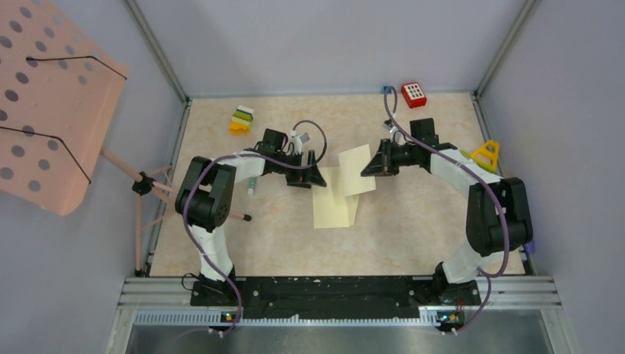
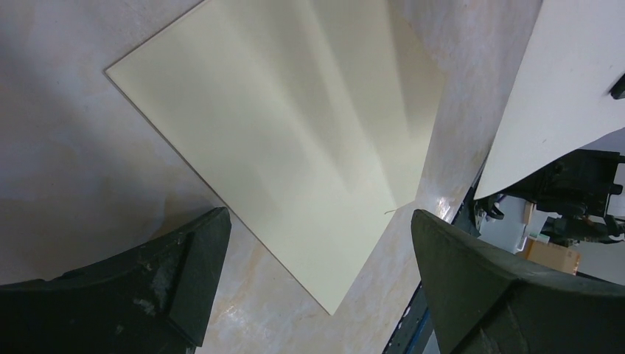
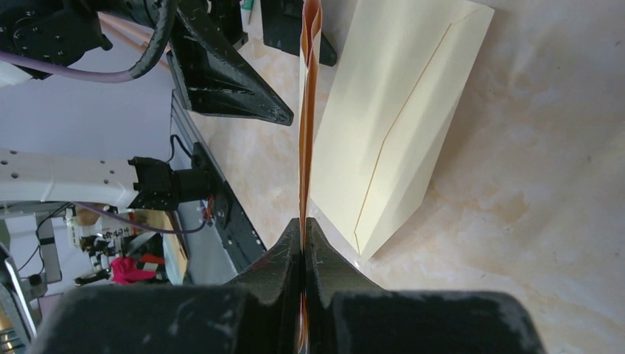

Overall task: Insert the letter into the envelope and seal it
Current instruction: Place the letter in the envelope.

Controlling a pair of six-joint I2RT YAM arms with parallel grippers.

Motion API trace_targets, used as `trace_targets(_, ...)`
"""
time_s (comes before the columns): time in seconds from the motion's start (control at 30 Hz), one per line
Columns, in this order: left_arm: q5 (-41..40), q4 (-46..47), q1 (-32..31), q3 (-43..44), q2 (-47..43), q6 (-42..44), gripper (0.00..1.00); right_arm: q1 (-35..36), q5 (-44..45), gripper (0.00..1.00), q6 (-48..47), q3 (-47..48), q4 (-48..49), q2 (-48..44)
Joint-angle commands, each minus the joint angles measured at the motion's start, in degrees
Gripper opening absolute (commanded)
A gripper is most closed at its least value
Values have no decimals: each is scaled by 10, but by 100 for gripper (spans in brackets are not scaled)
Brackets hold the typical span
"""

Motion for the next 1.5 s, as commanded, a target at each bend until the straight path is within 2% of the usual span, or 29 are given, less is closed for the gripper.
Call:
trace_targets(0.0, 1, 31, 4, -19, -26, -5, 98, 17, 20, 0, 13, 6, -1, 7)
trace_targets(0.73, 1, 60, 9, -43, -9, -24, 98, 42, 97, 0, -20, -18, -8, 65)
trace_targets(1.13, -5, 57, 32, -51, -10, -20, 98, 41, 69, 0, -66, 19, -82, 50)
trace_targets(1.47, -5, 56, 33, -52, -11, -19, 99, -4, 49, 0, -104, 37, -142, 64)
